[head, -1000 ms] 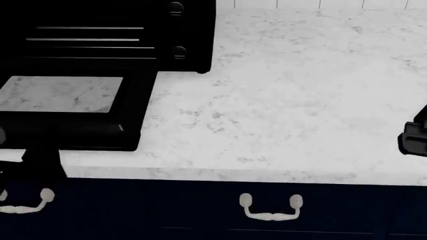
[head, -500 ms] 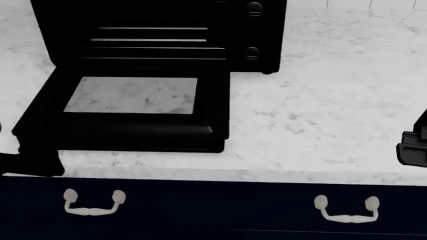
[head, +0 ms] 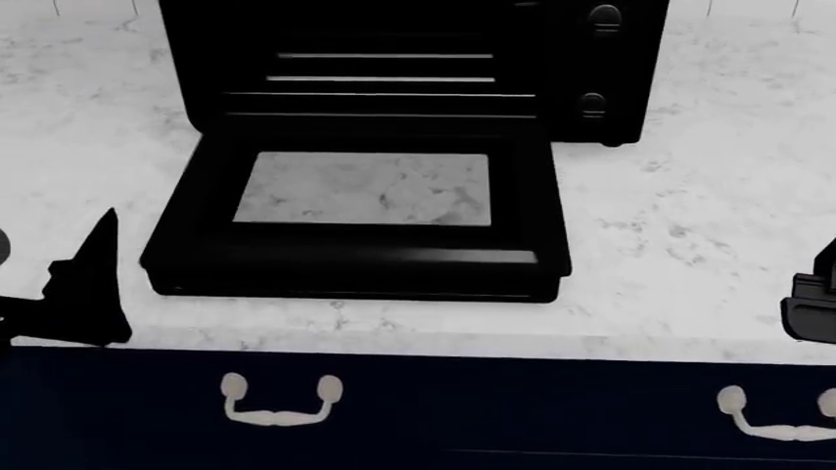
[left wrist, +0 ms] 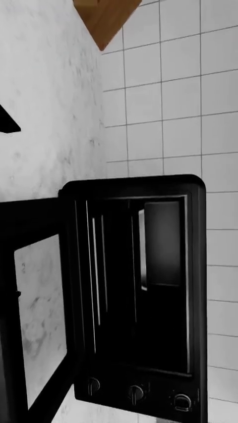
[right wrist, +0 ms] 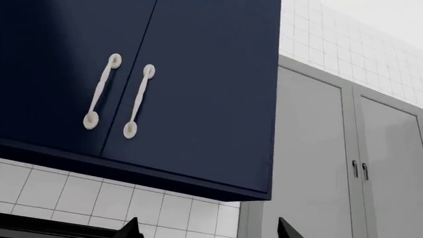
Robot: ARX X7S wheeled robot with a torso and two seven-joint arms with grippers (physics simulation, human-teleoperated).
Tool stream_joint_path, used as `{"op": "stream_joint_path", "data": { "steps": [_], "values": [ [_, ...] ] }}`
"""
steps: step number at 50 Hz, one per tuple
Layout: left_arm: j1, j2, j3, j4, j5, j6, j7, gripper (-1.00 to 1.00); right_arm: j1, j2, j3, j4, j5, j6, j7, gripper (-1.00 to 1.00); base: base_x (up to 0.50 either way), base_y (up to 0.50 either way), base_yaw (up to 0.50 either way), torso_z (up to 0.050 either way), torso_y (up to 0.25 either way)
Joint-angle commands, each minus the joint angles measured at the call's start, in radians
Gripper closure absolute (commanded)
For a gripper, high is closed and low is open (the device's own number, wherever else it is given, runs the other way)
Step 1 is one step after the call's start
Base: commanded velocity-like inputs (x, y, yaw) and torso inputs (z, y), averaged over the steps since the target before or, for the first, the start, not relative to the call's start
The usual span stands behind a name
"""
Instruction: Close the toaster oven door.
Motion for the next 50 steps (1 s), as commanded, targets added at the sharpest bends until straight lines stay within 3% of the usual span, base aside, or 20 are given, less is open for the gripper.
{"op": "stream_joint_path", "data": {
  "steps": [1, 50],
  "values": [
    [-0.005, 0.000, -0.001, -0.004, -0.005, 0.005, -0.004, -1.00, 0.008, 0.033, -0.025, 0.003, 0.013, -0.024, 0.022, -1.00, 0.20, 0.00, 0.00, 0.000, 0.000],
    [-0.003, -0.007, 0.017, -0.008, -0.017, 0.015, -0.015, -1.00, -0.087, 0.062, -0.020, 0.012, -0.016, -0.110, 0.040, -1.00, 0.27, 0.09, 0.00, 0.000, 0.000]
  ]
}}
